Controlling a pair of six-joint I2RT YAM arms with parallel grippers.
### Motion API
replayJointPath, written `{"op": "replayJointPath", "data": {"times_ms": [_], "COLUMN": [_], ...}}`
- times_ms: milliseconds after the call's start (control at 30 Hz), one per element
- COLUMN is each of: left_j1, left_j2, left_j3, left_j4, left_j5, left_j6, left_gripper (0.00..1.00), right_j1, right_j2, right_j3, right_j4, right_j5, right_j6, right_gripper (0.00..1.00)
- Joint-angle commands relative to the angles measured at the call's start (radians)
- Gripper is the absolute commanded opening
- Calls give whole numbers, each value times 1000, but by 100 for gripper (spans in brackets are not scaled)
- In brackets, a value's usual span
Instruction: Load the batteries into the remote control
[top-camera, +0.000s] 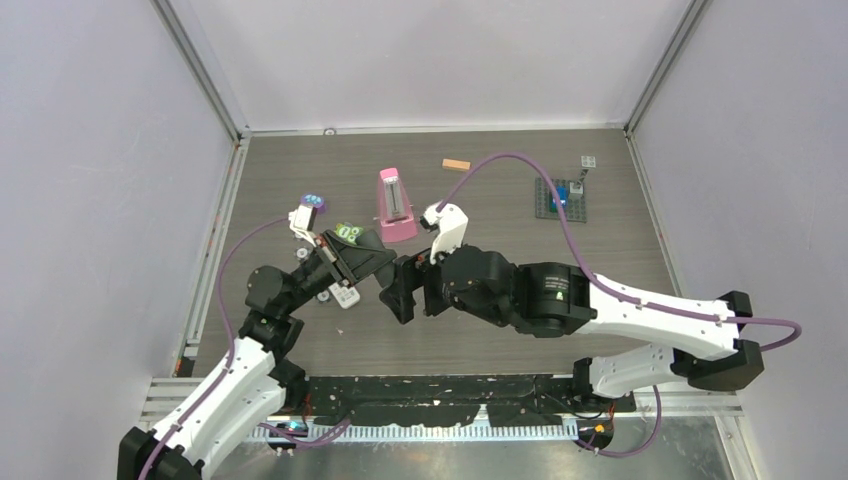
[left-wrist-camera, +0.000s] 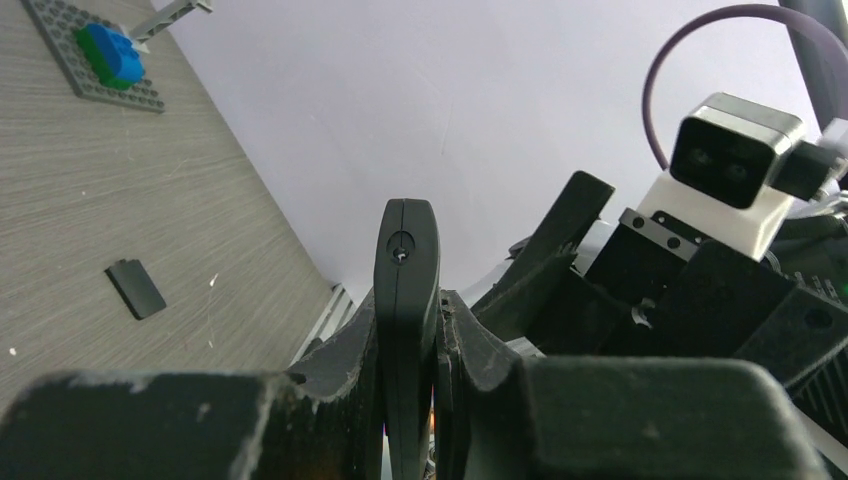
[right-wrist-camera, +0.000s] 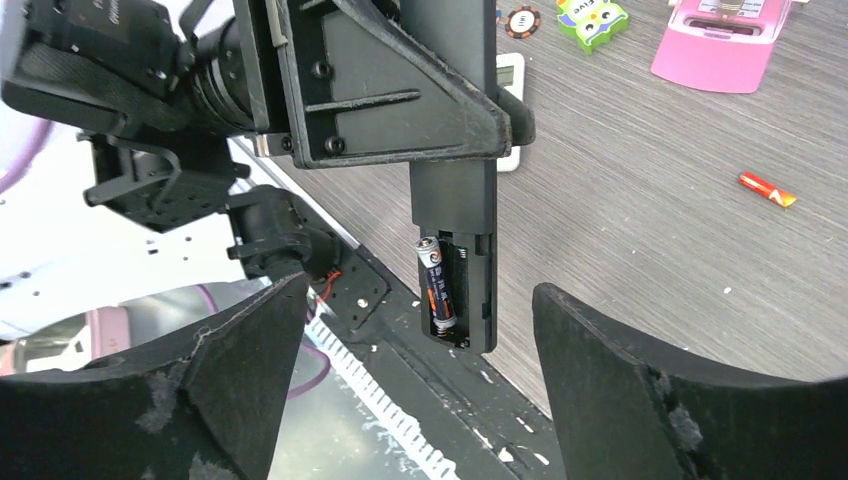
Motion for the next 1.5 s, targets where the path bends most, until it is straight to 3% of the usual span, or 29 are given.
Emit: {"op": "replayJointPath", "data": {"times_ms": [0,467,833,1000,1133,1400,1467], "left_j1": [1,0,0,1,0,1,1], "left_j2": [6,11,17,10,-3,-7,-6], "left_j3": [-6,-16,-21,-27,-23,-18,-15], "left_j4": [144,201,202,170,60,-32,-44], "left_j5": [34,66,60,35,13,-5,-4], "left_j6": [1,-10,-16,-11,23,68,73], "left_gripper": [0,0,0,0,0,0,0], "right_j1": [-16,-129,-144,-145,-145,-88,-52], "right_j2": [-49,-153,-162,-189,-210,-125,-72], "right_j3": [-13,-360,-382,-381,-353,-208,-136], "right_j4": [25,427,482,458,375,270,212], "right_j5": [15,-160,-191,-164,-129,-126,-97], "right_j6": [125,372,402,343,228,-79,-154], "right_gripper": [89,90,91,91,82,43,39]}}
